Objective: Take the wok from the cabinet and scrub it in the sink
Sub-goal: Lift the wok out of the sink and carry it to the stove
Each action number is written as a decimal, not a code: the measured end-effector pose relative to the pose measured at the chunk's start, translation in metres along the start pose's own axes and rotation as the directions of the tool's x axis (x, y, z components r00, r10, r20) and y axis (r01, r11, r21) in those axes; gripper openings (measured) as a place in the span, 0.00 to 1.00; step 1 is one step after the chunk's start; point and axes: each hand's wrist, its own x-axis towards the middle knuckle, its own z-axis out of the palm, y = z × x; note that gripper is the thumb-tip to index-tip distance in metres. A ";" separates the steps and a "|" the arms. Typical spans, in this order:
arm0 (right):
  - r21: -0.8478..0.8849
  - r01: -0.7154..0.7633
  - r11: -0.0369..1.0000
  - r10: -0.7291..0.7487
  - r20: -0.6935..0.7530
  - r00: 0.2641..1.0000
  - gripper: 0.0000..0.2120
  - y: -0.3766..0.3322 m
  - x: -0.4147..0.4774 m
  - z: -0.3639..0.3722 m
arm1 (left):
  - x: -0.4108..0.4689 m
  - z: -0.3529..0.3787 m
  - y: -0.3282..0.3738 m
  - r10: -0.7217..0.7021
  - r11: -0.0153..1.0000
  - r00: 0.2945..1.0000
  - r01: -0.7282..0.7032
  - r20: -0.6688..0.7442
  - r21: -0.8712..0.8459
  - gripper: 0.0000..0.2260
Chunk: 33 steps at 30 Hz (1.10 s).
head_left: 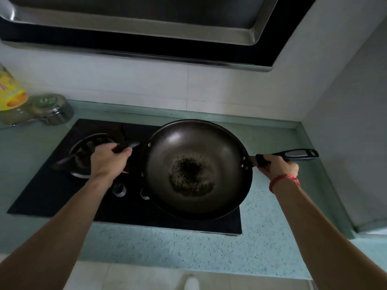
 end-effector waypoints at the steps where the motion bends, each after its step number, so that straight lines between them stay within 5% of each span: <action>1: -0.001 0.001 1.000 -0.001 -0.007 1.000 0.06 -0.002 0.004 0.005 | 0.007 0.003 0.003 -0.004 1.000 1.000 0.004 0.002 -0.006 0.04; 33: 0.050 -0.051 0.997 0.053 -0.033 0.998 0.07 0.009 0.065 0.072 | 0.121 0.072 0.005 0.057 0.998 0.997 -0.059 0.049 0.036 0.05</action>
